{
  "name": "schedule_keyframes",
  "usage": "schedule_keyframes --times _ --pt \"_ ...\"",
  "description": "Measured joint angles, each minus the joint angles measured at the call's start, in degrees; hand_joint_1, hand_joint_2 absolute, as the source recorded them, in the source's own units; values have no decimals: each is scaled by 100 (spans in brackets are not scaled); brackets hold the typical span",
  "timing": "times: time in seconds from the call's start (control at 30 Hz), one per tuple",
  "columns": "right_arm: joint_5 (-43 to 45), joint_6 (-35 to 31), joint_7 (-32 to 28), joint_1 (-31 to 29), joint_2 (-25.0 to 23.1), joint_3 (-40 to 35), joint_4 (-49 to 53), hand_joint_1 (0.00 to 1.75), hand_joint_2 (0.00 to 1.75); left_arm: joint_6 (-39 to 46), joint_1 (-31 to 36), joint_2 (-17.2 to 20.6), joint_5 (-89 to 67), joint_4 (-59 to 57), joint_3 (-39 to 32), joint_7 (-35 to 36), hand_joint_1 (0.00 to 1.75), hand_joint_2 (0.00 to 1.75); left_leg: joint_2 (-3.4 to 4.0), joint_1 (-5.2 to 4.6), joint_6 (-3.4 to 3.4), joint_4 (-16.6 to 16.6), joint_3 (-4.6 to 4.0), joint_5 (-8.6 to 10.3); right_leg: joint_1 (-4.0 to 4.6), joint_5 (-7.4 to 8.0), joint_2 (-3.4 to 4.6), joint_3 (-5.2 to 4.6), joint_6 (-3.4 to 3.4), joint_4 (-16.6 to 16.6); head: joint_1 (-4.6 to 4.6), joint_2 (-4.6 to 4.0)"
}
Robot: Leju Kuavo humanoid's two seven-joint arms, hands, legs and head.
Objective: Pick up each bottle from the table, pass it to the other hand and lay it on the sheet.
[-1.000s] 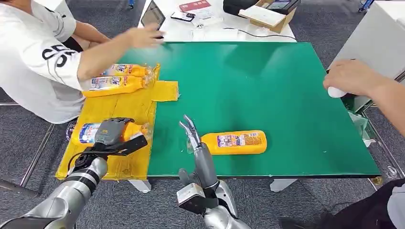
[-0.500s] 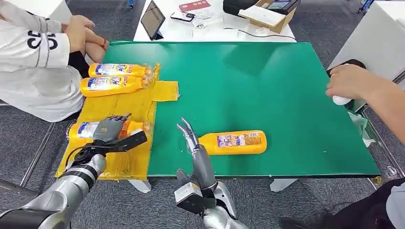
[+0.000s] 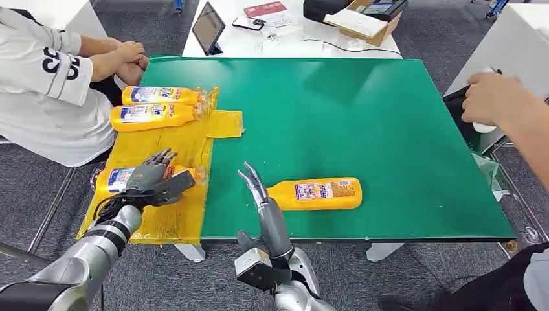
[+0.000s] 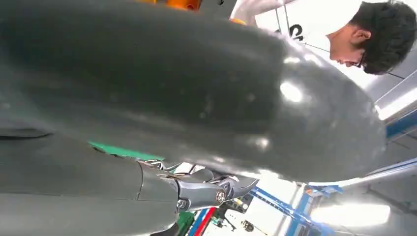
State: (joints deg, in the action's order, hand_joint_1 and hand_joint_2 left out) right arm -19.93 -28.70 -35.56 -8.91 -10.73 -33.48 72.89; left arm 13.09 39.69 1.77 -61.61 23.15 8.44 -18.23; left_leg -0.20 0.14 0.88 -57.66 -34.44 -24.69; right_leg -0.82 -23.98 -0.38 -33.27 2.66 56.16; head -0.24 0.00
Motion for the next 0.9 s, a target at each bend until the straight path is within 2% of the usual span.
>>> schedule_keyframes --times 0.53,0.7,0.9 --pt "33 -133 35 26 -4 24 -4 0 0 -103 0 -72 468 0 -116 -114 0 0 0 1 -2 0 11 2 1 0 0 8 0 0 0 0" --pt "103 -157 85 29 -28 94 -7 0 0 -974 67 -168 1396 94 -382 -479 0 0 0 0 -2 0 14 2 0 1 0 12 0 0 0 0" --pt "113 -157 85 31 -37 111 -7 0 0 -1074 81 -173 1431 120 -382 -483 0 0 1 0 -3 0 14 4 0 1 1 12 0 0 2 0"
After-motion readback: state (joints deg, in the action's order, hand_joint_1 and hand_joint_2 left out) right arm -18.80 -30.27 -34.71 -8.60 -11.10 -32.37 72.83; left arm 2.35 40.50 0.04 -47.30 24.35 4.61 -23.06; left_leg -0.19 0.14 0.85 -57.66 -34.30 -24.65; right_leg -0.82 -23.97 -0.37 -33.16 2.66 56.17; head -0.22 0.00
